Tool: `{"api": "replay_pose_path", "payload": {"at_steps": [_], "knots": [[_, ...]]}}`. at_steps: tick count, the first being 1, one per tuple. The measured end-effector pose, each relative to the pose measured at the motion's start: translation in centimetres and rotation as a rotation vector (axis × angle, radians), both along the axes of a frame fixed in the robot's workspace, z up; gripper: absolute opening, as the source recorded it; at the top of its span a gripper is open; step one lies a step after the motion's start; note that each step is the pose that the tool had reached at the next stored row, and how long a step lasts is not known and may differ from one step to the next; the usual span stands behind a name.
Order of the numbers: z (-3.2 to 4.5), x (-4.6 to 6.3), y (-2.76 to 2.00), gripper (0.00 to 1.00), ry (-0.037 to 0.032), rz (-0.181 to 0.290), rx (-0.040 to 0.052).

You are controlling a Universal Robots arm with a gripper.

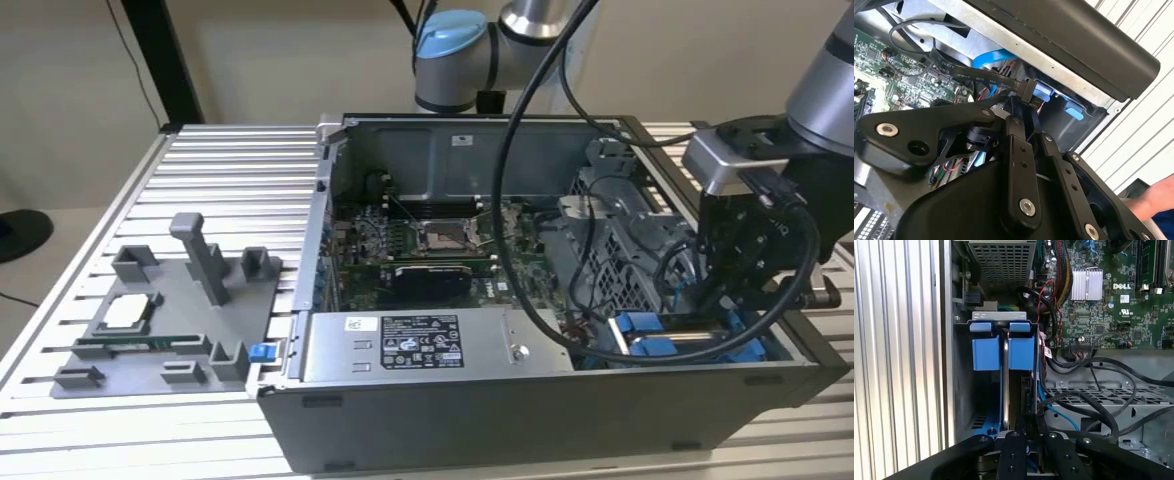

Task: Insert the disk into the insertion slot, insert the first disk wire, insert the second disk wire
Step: 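Insert the first disk wire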

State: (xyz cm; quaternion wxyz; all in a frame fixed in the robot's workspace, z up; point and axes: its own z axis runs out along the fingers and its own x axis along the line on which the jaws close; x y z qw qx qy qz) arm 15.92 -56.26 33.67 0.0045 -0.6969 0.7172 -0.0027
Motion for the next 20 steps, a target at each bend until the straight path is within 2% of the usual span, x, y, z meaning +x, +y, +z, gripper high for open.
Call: {"api": "replay_pose_path", "payload": {"at_steps": [7, 9, 13, 16, 20], "knots": [[-1.09, 0.0, 0.02, 0.00, 0.0000, -0.003, -0.0029], [-1.09, 0.0, 0.04, 0.00, -0.0001, -0.004, -0.0053], [-1.35, 0.0, 0.02, 0.00, 0.0001, -0.004, -0.0014], [-0.64, 0.0, 0.00, 0.00, 0.0006, -0.004, -0.0036], [0.74, 0.0, 0.00, 0.00, 0.0013, -0.004, -0.0034]]}}
